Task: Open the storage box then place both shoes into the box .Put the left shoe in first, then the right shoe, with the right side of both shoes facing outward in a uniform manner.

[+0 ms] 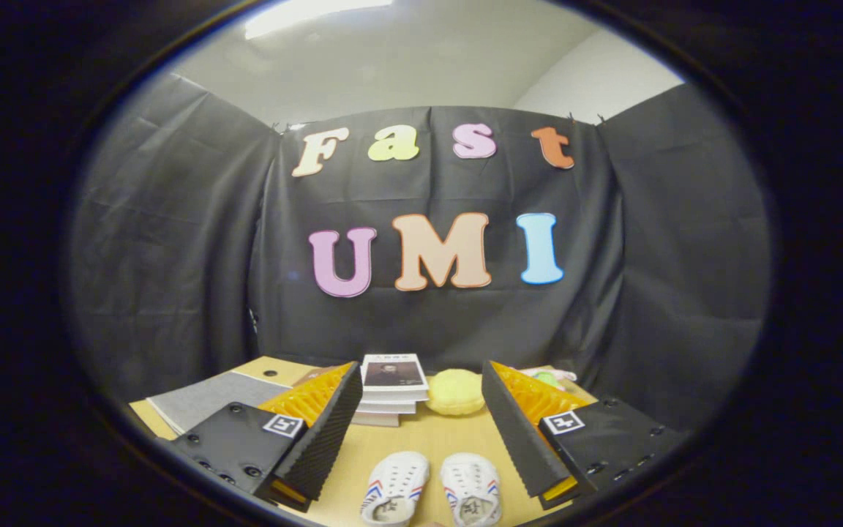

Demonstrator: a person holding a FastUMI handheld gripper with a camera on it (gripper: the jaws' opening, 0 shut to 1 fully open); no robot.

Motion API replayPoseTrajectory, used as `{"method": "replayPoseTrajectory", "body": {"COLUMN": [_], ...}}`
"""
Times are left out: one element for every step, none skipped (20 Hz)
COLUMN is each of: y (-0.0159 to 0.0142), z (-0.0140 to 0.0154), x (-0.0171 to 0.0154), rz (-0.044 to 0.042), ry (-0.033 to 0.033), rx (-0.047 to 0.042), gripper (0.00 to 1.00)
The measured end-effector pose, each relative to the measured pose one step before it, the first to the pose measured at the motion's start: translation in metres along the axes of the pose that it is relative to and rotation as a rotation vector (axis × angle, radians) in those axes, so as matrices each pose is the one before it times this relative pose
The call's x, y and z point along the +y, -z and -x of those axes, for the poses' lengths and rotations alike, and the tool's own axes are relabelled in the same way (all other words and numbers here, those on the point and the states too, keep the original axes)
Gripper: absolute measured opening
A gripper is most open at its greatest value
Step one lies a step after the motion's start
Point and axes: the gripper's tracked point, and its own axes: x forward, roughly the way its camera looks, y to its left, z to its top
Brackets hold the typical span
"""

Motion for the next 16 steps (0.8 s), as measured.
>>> {"method": "replayPoseTrajectory", "body": {"y": [0.00458, 0.00559, 0.00687, 0.00865, 0.00945, 0.00858, 0.00934, 0.01175, 0.01179, 0.01429, 0.01313, 0.01267, 0.01083, 0.00848, 0.00740, 0.00847], "z": [0.00037, 0.00130, 0.00125, 0.00164, 0.00072, -0.00015, -0.00044, -0.00060, -0.00165, -0.00263, -0.00247, -0.00182, -0.00267, -0.00244, -0.00345, -0.00337], "x": [0.00623, 0.00720, 0.00914, 0.00848, 0.00623, 0.00270, 0.00334, 0.00495, 0.00624, 0.00703, 0.00799, 0.00629, 0.00495, 0.00271, 0.00170, 0.00031], "rz": [-0.02227, -0.02928, -0.03670, -0.04179, -0.04285, -0.03842, -0.03361, -0.03301, -0.04047, -0.04448, -0.05061, -0.04563, -0.04602, -0.04765, -0.05053, -0.05222], "ry": [-0.01811, -0.02288, -0.02596, -0.02471, -0.01522, -0.00586, -0.00415, -0.00841, -0.01739, -0.02313, -0.02583, -0.02432, -0.02047, -0.01589, -0.01388, -0.00815], "rx": [0.01713, 0.01595, 0.01997, 0.02416, 0.02488, 0.02522, 0.02481, 0.02751, 0.02960, 0.03674, 0.03898, 0.04022, 0.03075, 0.02479, 0.01975, 0.02177], "gripper": [1.00, 1.00, 1.00, 1.00, 1.00, 1.00, 1.00, 1.00, 1.00, 1.00, 1.00, 1.00, 1.00, 1.00, 1.00, 1.00]}}
